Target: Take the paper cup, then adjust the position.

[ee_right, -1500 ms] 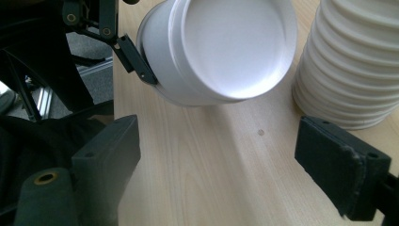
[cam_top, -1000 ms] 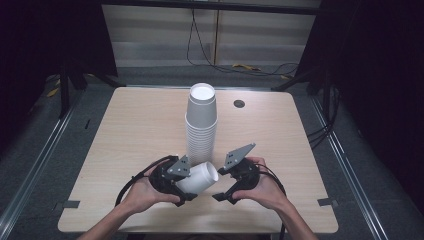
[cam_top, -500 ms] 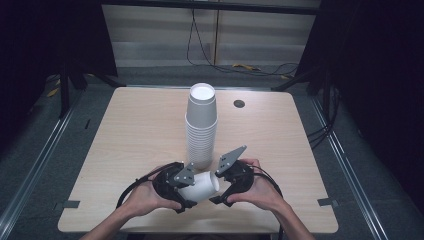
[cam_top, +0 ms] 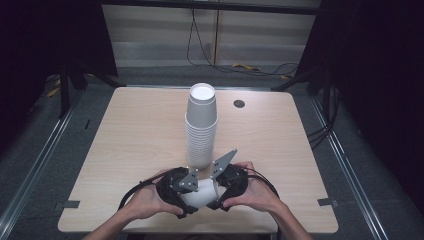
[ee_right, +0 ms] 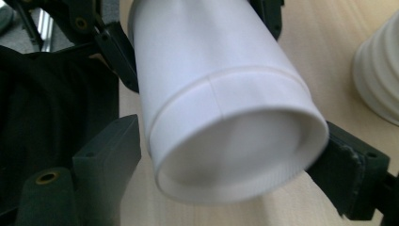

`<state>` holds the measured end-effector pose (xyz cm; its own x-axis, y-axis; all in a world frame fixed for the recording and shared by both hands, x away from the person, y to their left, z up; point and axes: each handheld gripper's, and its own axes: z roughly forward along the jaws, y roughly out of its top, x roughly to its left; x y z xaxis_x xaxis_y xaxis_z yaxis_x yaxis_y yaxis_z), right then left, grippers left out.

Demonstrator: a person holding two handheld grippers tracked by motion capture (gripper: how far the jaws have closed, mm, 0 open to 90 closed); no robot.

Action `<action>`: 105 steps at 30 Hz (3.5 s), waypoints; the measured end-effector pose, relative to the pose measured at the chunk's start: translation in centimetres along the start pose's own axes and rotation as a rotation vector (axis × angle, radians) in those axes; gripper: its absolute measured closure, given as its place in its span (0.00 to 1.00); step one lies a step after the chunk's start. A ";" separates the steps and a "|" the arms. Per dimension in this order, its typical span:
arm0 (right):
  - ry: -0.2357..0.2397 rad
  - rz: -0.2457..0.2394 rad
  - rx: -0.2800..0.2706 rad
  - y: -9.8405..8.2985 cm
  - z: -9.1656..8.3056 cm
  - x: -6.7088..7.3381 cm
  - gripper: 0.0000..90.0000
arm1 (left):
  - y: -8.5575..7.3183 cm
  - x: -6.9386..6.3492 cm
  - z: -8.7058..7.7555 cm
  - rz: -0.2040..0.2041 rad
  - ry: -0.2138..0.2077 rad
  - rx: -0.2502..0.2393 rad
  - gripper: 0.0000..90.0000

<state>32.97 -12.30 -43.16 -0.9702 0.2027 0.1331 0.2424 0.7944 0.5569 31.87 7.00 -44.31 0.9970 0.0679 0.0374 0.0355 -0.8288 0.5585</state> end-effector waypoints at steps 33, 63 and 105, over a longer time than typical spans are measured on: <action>0.056 -0.026 -0.009 0.1 0.2 0.6 0.25 | -0.4 -0.4 -0.4 0.067 -0.034 -0.125 0.15; 0.014 0.026 -0.067 -1.2 -1.0 -0.7 0.24 | -2.3 1.3 -3.6 -0.089 -0.036 -0.420 0.18; 0.004 0.127 -0.483 -4.6 -1.3 -2.1 0.23 | -4.6 2.3 -4.6 -0.271 0.018 -0.710 0.17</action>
<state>33.90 -17.11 -44.91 -0.9334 0.2780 0.2271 0.3286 0.4074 0.8521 33.73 13.55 -43.00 0.9582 0.2322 -0.1673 0.2204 -0.2260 0.9488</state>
